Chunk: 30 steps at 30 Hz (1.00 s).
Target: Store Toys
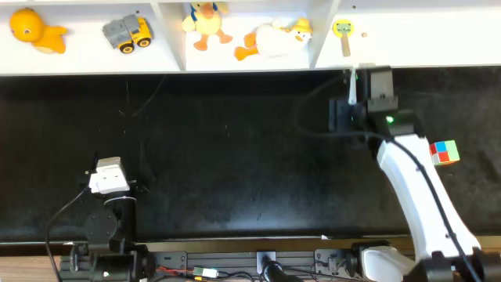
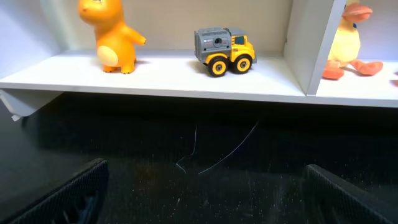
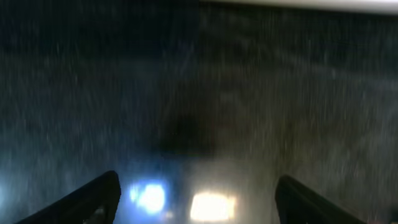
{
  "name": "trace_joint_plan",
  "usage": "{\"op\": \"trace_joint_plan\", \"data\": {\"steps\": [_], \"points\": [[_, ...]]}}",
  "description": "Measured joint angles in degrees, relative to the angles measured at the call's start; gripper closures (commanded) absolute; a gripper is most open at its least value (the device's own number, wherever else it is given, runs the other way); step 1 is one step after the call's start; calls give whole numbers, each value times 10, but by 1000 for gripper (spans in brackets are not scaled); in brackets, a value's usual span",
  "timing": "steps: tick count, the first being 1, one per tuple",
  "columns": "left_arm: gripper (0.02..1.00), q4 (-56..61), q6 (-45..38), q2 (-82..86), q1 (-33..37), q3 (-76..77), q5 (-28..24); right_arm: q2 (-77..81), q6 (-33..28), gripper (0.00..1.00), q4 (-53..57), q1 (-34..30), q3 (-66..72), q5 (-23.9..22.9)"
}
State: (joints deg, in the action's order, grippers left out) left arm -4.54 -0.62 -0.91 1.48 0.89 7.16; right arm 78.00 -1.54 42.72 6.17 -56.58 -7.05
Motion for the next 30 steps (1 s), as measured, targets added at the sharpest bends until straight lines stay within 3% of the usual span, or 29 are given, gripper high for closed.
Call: {"op": "trace_joint_plan", "data": {"steps": [7,17,30], "points": [[20,0,0,0,0,0,0,-60,43,7,50,-15,37,0],[20,0,0,0,0,0,0,-84,94,3,112,-71,38,0],[20,0,0,0,0,0,0,-84,89,5,159,-111,39,0]]}}
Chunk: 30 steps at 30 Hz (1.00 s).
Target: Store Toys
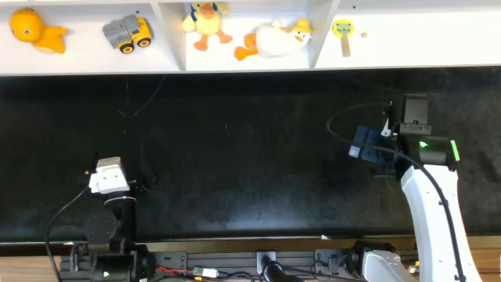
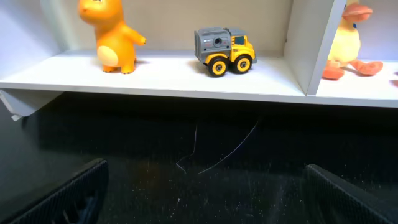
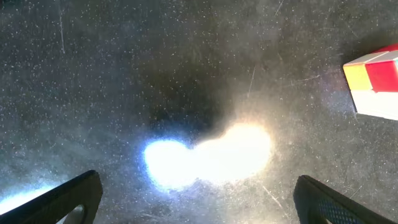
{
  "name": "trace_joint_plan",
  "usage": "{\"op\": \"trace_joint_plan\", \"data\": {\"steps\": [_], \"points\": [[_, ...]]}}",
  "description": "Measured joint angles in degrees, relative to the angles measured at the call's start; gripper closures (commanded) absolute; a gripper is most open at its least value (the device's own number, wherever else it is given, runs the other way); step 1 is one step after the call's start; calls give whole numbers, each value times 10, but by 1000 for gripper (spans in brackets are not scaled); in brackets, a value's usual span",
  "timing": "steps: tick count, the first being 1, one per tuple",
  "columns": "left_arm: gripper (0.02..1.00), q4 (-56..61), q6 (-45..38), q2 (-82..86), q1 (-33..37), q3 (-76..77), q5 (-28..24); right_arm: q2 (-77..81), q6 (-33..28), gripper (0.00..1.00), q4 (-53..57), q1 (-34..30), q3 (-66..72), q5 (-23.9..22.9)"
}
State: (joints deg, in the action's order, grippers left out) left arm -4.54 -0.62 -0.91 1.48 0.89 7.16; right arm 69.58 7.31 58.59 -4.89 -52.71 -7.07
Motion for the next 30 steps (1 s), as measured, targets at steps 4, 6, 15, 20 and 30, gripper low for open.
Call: {"op": "trace_joint_plan", "data": {"steps": [4,6,15,20,30], "points": [[20,0,0,0,0,0,0,0,-1,5,0,0,0,0],[20,0,0,0,0,0,0,0,-2,7,0,0,0,0],[20,0,0,0,0,0,0,0,-3,5,-10,0,0,2],[20,0,0,0,0,0,0,0,-30,5,-15,0,0,-22],[20,0,0,0,0,0,0,0,-76,5,7,-55,0,-85]]}}
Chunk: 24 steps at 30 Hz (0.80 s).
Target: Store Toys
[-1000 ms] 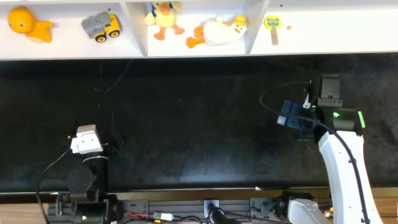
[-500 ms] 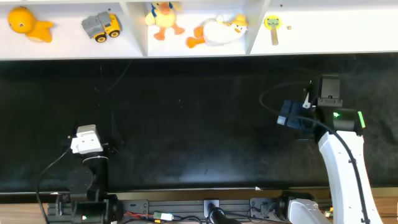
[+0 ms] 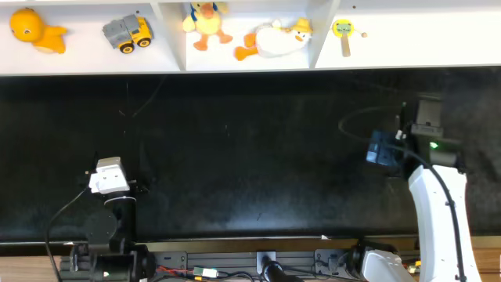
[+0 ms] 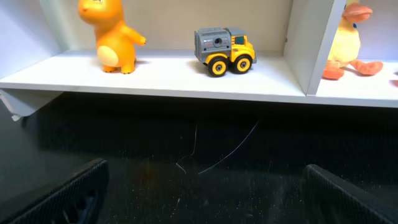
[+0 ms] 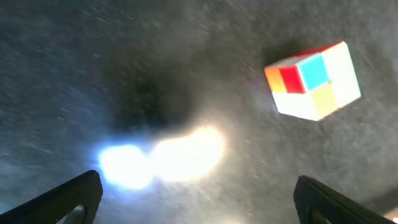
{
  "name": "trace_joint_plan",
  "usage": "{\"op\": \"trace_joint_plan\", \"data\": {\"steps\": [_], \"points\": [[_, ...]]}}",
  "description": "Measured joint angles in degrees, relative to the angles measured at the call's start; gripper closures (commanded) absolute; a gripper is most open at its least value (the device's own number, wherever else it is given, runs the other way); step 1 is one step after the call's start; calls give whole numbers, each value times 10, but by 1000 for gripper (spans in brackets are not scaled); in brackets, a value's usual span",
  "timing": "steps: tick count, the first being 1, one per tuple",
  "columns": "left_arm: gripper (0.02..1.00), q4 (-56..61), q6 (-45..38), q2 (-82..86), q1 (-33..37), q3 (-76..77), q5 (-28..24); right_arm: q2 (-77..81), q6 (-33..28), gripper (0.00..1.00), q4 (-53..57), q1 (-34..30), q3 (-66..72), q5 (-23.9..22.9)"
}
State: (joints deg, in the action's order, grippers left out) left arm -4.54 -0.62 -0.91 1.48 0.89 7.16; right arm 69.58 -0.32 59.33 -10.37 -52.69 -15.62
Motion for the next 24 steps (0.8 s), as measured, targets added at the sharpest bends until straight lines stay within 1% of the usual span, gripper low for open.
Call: {"op": "trace_joint_plan", "data": {"steps": [5,10,12,18,24], "points": [[20,0,0,0,0,0,0,0,-33,3,3,-45,0,12],[20,0,0,0,0,0,0,0,-90,3,7,-105,0,39],[20,0,0,0,0,0,0,0,-115,3,9,-134,0,53],[20,0,0,0,0,0,0,-8,-214,3,27,-225,0,113],[20,0,0,0,0,0,0,-39,-300,1,41,-274,0,142]]}}
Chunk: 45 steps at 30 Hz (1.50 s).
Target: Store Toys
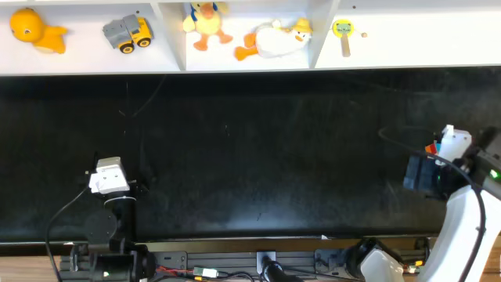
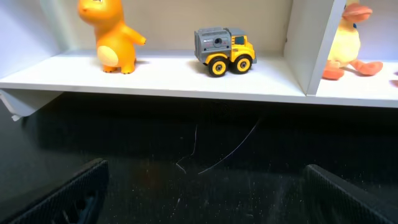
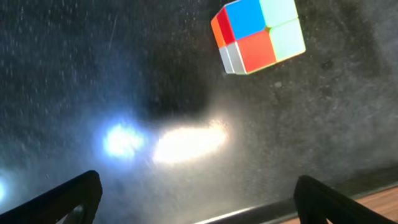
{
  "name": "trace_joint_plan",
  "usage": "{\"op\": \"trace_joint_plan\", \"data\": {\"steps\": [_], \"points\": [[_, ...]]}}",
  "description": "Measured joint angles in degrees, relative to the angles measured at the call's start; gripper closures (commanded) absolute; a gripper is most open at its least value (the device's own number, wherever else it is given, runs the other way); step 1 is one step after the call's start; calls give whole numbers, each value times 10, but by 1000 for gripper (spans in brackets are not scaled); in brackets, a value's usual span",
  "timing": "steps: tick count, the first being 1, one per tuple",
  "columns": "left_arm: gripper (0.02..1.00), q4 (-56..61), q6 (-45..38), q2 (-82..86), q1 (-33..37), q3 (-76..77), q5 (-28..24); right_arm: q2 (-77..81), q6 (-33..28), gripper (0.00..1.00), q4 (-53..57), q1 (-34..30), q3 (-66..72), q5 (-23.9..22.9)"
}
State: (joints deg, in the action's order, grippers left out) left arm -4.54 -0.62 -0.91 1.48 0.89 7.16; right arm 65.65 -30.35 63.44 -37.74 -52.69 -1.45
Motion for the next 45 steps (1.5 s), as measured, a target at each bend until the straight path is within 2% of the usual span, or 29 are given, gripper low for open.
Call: {"op": "trace_joint_plan", "data": {"steps": [7,20,25,31,45], "points": [[20,0,0,0,0,0,0,-8,-95,14,4,-60,0,17],[20,0,0,0,0,0,0,-8,-228,3,-11,-197,0,46],[20,0,0,0,0,0,0,-8,-275,1,-26,-249,0,75],[20,0,0,0,0,0,0,18,-304,3,-28,-260,0,103],[20,0,0,0,0,0,0,112,-332,3,-38,-257,-53,121]]}}
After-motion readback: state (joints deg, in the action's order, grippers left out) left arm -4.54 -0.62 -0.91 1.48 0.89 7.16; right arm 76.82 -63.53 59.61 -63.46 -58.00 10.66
